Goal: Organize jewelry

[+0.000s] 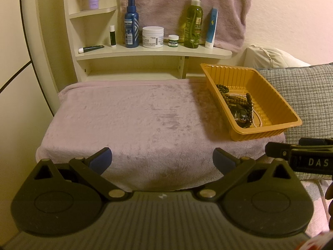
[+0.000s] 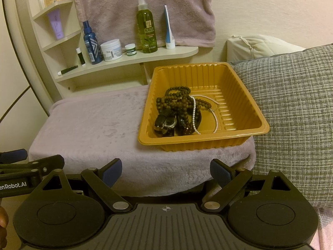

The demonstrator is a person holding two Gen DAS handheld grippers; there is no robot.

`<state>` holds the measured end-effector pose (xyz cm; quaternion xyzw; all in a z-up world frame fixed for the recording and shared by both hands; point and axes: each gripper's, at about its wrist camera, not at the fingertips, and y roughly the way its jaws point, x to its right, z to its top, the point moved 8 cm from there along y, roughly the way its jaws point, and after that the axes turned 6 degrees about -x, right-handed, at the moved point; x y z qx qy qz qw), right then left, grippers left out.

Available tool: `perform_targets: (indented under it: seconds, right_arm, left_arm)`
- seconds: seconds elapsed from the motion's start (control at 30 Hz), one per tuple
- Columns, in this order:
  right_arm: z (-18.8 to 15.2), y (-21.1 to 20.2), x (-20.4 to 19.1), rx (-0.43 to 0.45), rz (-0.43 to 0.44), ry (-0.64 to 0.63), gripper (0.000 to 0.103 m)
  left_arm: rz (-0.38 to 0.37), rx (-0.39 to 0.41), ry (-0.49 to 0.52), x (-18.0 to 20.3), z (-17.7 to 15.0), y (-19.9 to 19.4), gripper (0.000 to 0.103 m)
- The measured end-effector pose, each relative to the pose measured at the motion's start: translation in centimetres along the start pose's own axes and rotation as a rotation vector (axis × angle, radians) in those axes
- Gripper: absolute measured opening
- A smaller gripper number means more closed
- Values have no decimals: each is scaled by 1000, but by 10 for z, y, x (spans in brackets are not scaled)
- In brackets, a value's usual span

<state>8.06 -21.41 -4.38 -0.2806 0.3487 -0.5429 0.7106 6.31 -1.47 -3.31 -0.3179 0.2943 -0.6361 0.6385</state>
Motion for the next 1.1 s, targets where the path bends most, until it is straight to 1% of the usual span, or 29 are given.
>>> perform_targets:
  seconds: [0.93, 1.1]
  right_arm:
    - [0, 0, 0, 0, 1, 1, 91]
    - [0, 0, 1, 0, 2, 0, 91]
  left_arm:
    - [3, 0, -4, 1, 0, 0, 103]
    - [-1, 19, -20, -1, 1, 0, 103]
